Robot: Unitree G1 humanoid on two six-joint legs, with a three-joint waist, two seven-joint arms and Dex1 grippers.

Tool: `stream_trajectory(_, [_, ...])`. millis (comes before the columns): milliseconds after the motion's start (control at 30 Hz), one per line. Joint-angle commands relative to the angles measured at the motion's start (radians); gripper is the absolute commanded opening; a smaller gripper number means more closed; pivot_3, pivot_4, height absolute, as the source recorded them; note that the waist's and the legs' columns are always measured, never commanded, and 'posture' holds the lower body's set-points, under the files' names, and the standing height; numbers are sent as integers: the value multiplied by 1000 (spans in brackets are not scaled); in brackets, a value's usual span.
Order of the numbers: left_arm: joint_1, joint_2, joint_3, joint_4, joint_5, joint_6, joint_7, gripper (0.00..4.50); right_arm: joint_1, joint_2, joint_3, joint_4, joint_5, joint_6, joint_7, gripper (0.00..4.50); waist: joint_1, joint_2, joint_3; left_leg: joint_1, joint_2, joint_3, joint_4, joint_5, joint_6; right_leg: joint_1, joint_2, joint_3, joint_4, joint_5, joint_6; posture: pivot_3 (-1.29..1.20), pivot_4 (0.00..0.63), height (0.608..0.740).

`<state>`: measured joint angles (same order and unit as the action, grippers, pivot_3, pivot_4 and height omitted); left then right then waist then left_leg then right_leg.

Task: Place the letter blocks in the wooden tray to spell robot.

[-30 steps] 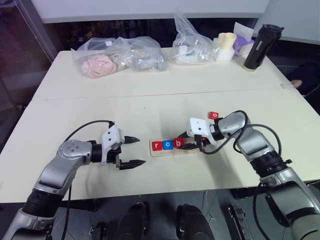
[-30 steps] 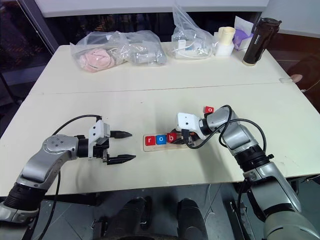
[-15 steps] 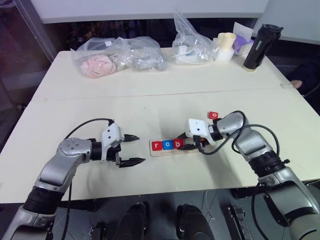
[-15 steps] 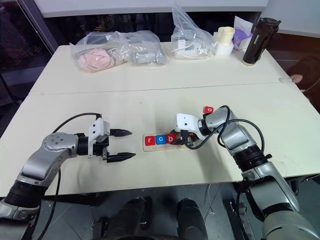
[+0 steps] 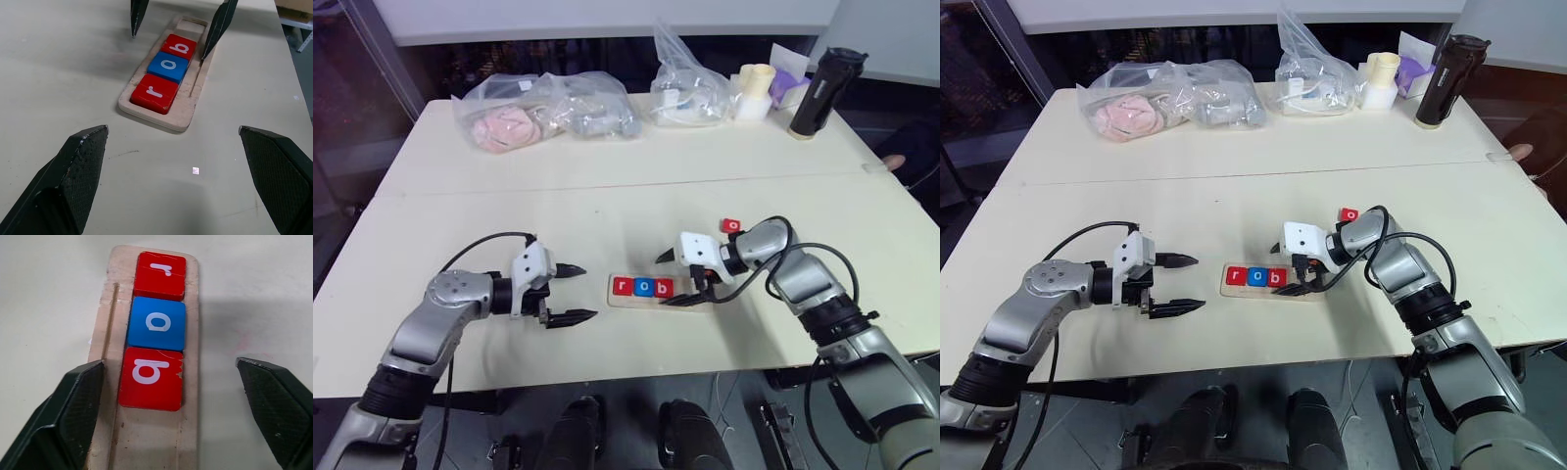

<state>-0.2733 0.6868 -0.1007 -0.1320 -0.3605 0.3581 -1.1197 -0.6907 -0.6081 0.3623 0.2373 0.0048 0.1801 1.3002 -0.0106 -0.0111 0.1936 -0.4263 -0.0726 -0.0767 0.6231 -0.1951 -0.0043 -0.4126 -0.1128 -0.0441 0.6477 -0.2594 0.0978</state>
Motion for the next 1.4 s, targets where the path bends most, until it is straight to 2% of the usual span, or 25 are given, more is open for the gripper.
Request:
stream_trajectory(33, [0,2,14,-24,-7,-16,0,4500,-27,-5,-54,-39,25,12,-22,4477,0,0,0,0,0,0,0,0,0,0,0,0,0,0,0,0,150,725])
stream_trajectory(200, [-4,-3,7,-20,-4,-19,0,4500,-36,-27,-92,-38,16,1,-61,4477,0,0,0,0,0,0,0,0,0,0,0,0,0,0,0,0,150,725])
stream_trajectory(333, [-10,-8,4,-19,-5,-17,0,4500,-61,-41,-177,-29,33,46,-137,4477,0,0,0,0,0,0,0,0,0,0,0,0,0,0,0,0,150,725])
stream_trajectory(533, [-13,-20,-1,-12,1,-22,-1,4500,-18,-25,-314,-60,-48,218,-493,4477,3,0,0,0,0,0,0,0,0,0,0,1,0,0,0,0,150,725])
stream_trajectory(633, [-22,-30,-11,-1,7,-29,-6,4500,21,46,-378,-136,-76,440,-690,4477,1,0,0,0,0,0,-1,0,0,-1,-1,1,0,0,0,0,150,725])
stream_trajectory(800, [-40,-41,-24,21,13,-38,-18,4500,36,199,-461,-192,-59,689,-901,4477,-2,1,0,0,0,1,-1,0,0,-2,0,2,2,0,0,0,150,725])
stream_trajectory(1033, [-36,-41,-28,5,10,-32,-17,4500,14,317,-513,-146,-43,761,-1071,4477,-1,1,0,0,-1,1,0,0,0,-2,1,2,3,0,0,0,150,725])
stream_trajectory(1400, [-17,-26,-15,-18,5,-25,-7,4500,-21,357,-572,-15,18,761,-1173,4477,-3,1,-1,0,0,1,-1,1,0,-1,3,2,3,0,0,0,150,725])
